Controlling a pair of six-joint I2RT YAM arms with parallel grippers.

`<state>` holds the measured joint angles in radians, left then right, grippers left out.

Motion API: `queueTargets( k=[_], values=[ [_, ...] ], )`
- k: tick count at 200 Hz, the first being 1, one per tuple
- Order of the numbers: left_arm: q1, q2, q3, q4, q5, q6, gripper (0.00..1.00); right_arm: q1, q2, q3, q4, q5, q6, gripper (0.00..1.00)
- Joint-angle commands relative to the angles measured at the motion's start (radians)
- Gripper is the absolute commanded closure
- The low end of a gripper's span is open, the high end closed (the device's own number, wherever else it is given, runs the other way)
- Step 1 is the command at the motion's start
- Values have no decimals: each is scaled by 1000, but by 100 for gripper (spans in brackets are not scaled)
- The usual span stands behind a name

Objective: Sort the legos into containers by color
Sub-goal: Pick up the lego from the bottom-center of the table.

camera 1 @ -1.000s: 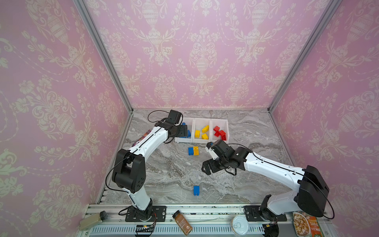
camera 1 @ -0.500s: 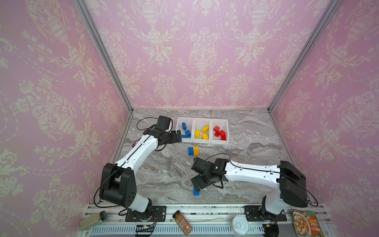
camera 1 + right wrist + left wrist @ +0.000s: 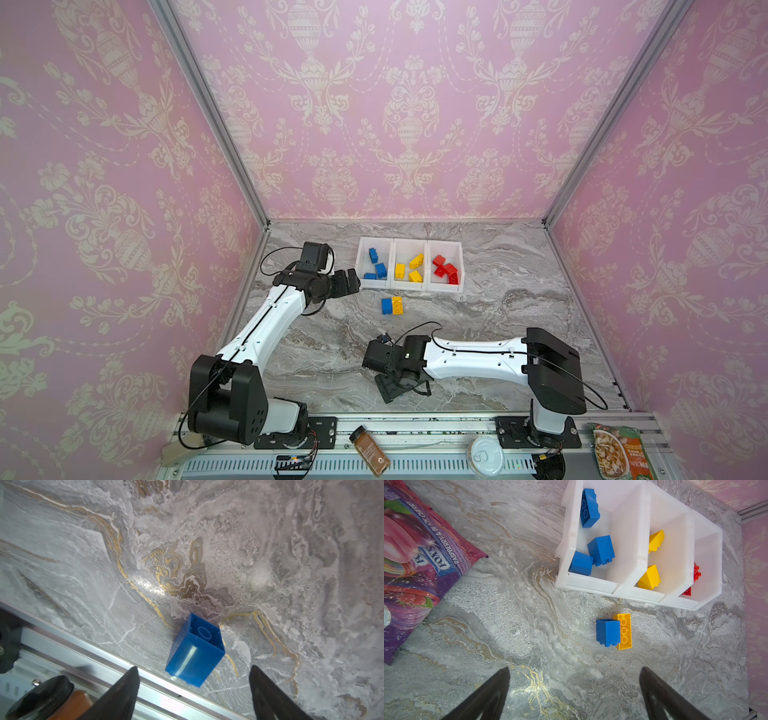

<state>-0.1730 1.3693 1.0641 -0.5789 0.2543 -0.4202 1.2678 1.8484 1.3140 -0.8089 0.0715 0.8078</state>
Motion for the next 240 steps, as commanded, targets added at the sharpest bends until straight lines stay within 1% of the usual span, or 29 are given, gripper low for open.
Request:
queueTargets(
  k=[1,13,23,70,121,154,180,203,218,240],
  values=[
    [11,-22,-32,3,31,-4,1,5,23,21,-25,5,33,19],
    [11,-21,-40,9,35,-8,1,5,36,28,-25,8,36,21],
    [13,-20,-44,11,38,-9,1,5,45,27,-17,12,37,27],
    [15,-11,-43,13,35,-6,1,5,75,47,-13,22,35,38],
    [16,-1,-45,14,35,-8,1,-2,78,18,-12,32,44,44],
    [17,4,-46,14,34,-6,1,-8,87,27,-16,39,35,53],
    [17,9,-46,14,35,-6,1,-10,95,32,-24,36,30,56],
    [20,10,-45,15,36,-6,1,-13,94,28,-26,37,28,60],
    [19,11,-45,14,37,-7,1,-16,93,25,-27,37,27,65],
    [20,11,-45,13,37,-8,1,-19,85,25,-29,44,22,69]
  ],
)
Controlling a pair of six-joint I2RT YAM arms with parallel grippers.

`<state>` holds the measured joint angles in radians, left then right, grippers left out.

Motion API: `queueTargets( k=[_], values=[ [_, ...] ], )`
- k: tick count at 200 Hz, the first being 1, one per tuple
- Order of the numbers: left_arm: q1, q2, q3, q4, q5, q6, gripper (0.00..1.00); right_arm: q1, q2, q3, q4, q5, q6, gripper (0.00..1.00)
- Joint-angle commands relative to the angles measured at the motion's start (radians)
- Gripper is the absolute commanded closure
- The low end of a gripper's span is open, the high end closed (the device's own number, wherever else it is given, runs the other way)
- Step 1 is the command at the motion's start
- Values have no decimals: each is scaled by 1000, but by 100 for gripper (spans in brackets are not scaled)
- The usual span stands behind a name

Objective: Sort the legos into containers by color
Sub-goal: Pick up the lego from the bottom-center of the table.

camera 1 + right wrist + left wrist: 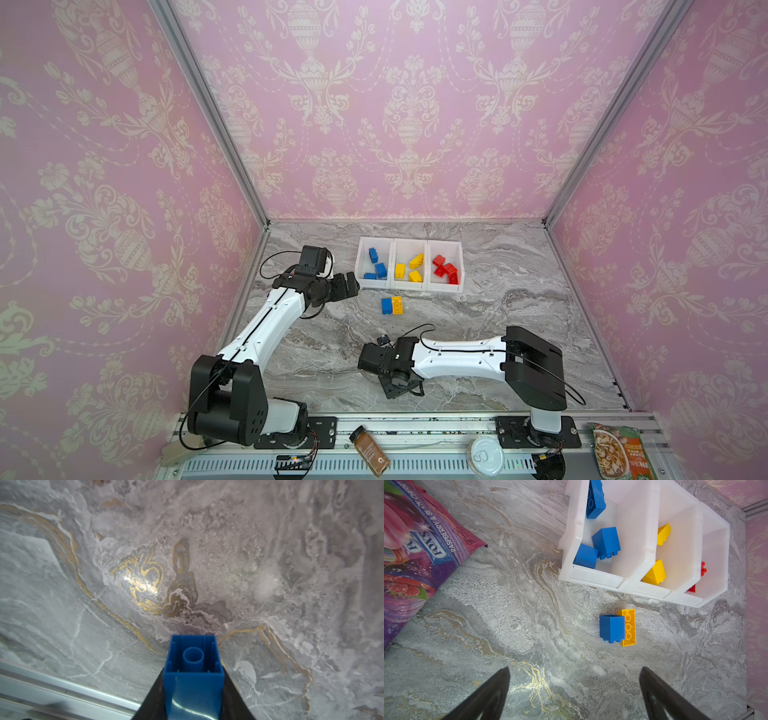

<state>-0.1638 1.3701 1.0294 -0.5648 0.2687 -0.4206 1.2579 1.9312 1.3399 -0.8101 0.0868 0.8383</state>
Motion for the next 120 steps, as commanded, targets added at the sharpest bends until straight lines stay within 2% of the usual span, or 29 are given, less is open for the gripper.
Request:
queueTargets(
  k=[1,67,120],
  values=[
    [11,10,-11,-1,23,-7,1,-9,2,-2,-28,29,-8,69],
    [12,11,-12,-4,26,-10,1,-35,-66,1,-48,71,-40,73],
    [14,9,-17,-17,41,-10,1,-144,-153,53,-46,119,-157,73]
  ],
)
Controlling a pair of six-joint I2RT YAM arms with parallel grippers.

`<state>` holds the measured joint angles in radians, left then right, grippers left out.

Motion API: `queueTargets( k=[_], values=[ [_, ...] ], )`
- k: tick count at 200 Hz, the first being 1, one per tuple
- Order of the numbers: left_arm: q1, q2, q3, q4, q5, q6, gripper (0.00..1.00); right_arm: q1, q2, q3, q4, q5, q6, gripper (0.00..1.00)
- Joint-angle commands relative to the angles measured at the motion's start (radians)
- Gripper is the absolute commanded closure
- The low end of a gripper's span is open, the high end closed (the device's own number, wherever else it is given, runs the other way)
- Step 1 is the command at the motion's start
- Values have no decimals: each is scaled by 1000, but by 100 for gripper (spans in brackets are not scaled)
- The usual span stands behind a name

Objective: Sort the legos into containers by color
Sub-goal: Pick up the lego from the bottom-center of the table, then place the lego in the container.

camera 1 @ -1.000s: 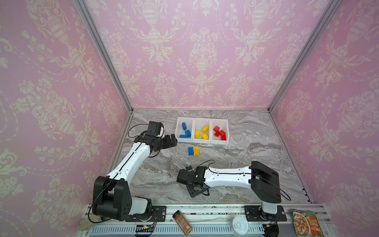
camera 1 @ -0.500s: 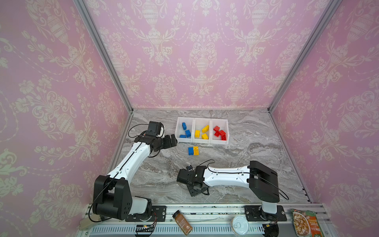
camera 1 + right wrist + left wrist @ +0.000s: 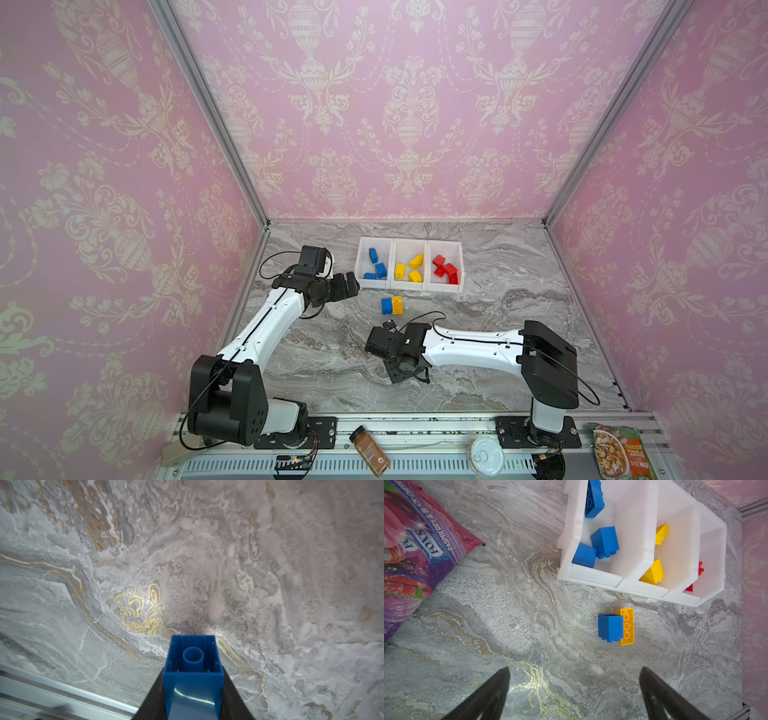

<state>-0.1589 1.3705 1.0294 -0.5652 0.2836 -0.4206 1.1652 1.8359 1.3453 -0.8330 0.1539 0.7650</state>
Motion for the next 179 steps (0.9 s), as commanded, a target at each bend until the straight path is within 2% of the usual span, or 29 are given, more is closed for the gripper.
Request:
queueTargets(
  k=[1,49,85,126,179],
  values=[
    [8,9,-18,-16,26,-10,1,-54,-58,49,-22,52,-87,73],
    [12,-10,-41,-6,26,-15,1,-190,-47,181,14,70,-239,73],
    [11,-27,-63,-1,45,-26,1,-294,11,318,77,22,-345,73],
    [21,-64,-116,24,86,-60,1,-384,163,538,97,-52,-435,73],
    [40,-108,-204,95,150,-118,1,-458,384,825,94,-134,-467,73]
  ],
)
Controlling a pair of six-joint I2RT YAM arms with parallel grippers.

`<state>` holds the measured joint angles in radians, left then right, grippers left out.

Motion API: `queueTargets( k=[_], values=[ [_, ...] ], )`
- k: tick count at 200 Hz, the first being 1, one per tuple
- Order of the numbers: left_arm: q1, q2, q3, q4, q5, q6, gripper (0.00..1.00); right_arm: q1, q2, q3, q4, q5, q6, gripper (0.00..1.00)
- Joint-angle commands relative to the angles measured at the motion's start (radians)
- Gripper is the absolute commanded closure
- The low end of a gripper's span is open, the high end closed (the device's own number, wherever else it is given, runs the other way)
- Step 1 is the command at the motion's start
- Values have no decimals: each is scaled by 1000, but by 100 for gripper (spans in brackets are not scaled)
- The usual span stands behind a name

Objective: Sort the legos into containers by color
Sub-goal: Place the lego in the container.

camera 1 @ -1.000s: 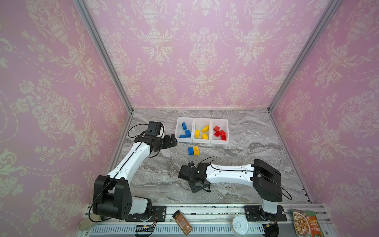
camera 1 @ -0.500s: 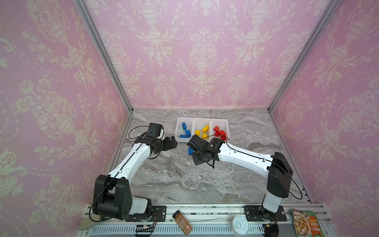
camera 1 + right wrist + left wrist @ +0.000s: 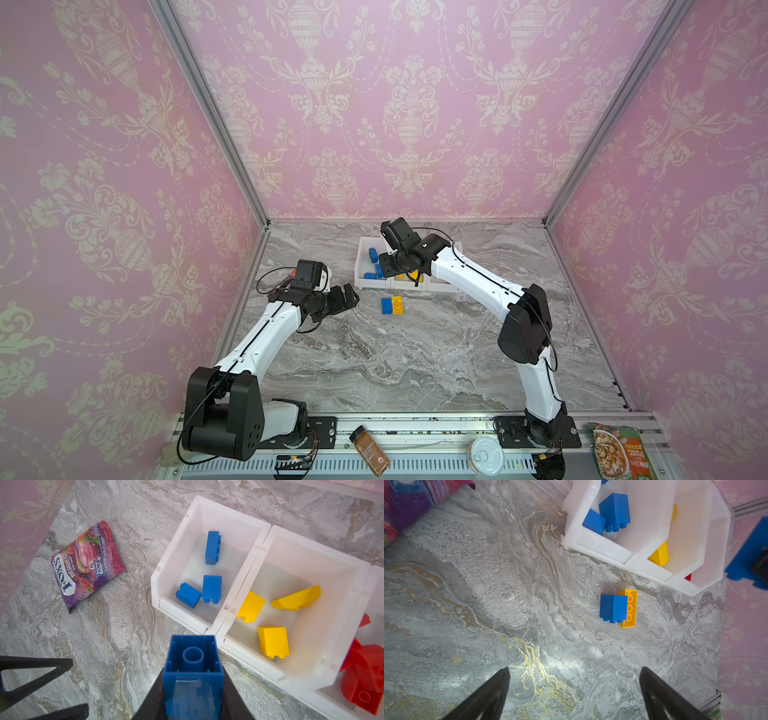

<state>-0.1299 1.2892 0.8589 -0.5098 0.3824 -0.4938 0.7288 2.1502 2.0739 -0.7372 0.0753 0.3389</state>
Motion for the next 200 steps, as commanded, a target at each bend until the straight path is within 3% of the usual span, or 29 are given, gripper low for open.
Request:
queueTargets(
  k=[1,78,119,175,200],
  values=[
    [12,-27,-34,40,52,-45,1,-22,73,101,-2,-55,-42,73],
    [17,-24,-44,45,53,-48,1,-61,291,359,-6,-106,-43,71],
    [16,-24,-46,47,53,-51,1,-70,339,397,-10,-122,-31,67],
    [17,-27,-43,42,39,-46,1,-71,319,375,1,-131,-32,47],
    [17,-27,-40,35,31,-45,1,-71,299,361,2,-130,-38,44]
  ],
)
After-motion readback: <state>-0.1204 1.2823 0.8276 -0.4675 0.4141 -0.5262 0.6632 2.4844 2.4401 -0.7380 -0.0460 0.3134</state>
